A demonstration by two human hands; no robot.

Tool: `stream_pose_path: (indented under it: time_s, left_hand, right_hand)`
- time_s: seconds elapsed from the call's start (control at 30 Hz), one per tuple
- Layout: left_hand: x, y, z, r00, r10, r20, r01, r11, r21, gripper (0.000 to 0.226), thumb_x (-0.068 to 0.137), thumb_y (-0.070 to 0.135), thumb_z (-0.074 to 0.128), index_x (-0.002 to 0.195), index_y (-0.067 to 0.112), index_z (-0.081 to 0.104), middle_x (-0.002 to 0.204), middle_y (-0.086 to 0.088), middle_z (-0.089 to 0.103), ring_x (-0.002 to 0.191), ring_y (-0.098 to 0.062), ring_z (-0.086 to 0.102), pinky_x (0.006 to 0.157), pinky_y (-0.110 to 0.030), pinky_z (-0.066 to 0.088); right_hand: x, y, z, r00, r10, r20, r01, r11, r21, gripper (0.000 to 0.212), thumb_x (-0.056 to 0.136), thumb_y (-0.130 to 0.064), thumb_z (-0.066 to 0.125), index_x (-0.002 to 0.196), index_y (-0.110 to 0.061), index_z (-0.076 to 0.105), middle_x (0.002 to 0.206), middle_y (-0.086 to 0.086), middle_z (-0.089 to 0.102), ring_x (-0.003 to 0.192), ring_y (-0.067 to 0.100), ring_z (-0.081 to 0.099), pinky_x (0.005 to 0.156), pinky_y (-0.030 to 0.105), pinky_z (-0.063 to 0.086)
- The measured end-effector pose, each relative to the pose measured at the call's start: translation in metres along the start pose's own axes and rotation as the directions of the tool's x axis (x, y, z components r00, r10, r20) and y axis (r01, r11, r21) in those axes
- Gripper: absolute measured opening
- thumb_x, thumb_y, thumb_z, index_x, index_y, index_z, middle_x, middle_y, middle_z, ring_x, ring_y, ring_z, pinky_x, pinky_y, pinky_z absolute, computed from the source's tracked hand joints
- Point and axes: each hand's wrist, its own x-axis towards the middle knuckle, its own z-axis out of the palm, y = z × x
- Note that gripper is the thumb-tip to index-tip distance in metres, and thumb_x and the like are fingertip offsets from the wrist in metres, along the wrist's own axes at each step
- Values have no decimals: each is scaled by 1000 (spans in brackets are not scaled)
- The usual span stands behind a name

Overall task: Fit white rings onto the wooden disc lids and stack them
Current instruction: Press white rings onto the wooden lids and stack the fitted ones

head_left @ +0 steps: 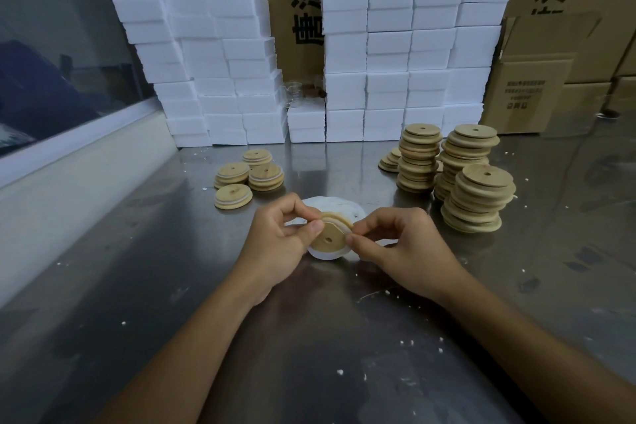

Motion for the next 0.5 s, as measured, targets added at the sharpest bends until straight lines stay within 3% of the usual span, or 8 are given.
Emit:
stream_pose_path:
  time_s: [0.2, 0.33, 0.4, 0.5]
  left_hand:
    - [1, -4, 0, 999, -38, -19, 38, 999, -9, 33, 87, 3, 69, 67, 29, 65, 93, 13, 72, 89, -14, 71, 74, -32, 60]
    - [2, -6, 1, 998, -62, -18, 61, 997, -45, 35, 87, 3, 69, 65, 29, 65, 95, 6, 73, 92, -17, 70, 68, -29, 57]
    - [2, -6, 2, 998, -68, -8, 68, 995, -67, 36, 86, 0, 68, 63, 28, 65, 96, -1, 72, 89, -20, 70, 71, -35, 59]
    - [1, -5, 3, 997, -75, 11, 76, 993, -93, 37, 86, -4, 67, 62, 25, 66, 90, 0, 70, 81, -17, 70, 74, -38, 59]
  right_hand:
    - [2, -2, -2, 999, -2, 42, 1, 1000, 18, 3, 83, -15, 79, 84, -13, 77, 81, -3, 77, 78, 13, 73, 80, 38, 61]
    - [3, -4, -10, 989, 53, 139, -73, 987, 145, 5, 83, -7, 77, 86, -4, 76, 83, 6, 77, 80, 21, 75, 77, 33, 62]
    - [2, -5, -12, 977, 101, 188, -147, 957, 252, 7, 82, -2, 76, 86, 3, 74, 83, 13, 77, 79, 24, 75, 76, 31, 63]
    - [1, -4, -12, 969, 122, 216, -180, 945, 272, 7, 81, 0, 75, 85, 5, 73, 83, 16, 77, 80, 30, 75, 79, 36, 63]
